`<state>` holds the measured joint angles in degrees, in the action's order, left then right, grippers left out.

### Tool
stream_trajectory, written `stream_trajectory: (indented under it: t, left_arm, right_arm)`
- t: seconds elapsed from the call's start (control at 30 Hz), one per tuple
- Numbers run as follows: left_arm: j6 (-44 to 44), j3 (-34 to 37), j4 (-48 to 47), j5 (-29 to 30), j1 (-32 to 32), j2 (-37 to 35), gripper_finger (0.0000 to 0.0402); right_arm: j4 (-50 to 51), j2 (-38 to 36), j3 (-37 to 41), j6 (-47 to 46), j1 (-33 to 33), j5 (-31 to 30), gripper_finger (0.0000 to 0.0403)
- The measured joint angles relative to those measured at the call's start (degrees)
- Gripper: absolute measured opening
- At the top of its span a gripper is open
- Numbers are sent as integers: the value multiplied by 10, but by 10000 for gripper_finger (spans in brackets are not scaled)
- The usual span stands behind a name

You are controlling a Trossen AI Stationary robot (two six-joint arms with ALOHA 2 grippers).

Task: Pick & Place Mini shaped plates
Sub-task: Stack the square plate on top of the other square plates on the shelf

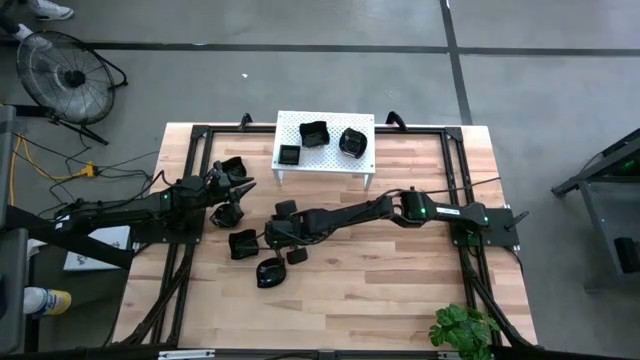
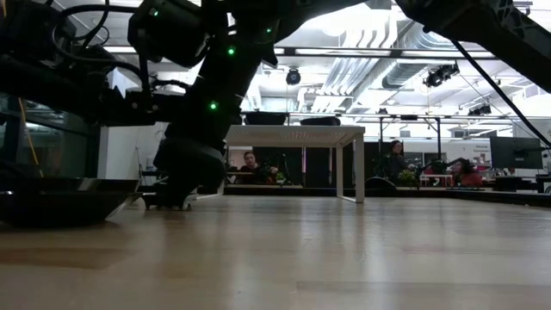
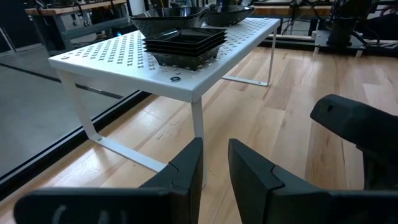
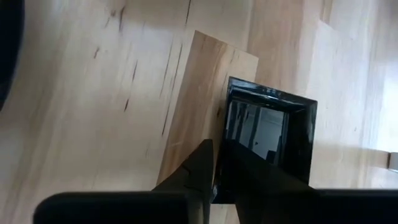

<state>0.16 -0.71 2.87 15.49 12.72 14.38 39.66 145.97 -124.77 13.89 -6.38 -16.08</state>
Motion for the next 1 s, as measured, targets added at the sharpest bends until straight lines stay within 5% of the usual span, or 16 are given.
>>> stream_trajectory:
  t: [0.57, 1.0]
  left_arm:
    - [0, 0, 0, 0, 0, 0, 73]
    - [0, 0, 0, 0, 0, 0, 73]
  right_arm:
    - [-9, 0, -7, -34, 0, -6, 4]
    - [55, -7, -101, -34, 0, -42, 3]
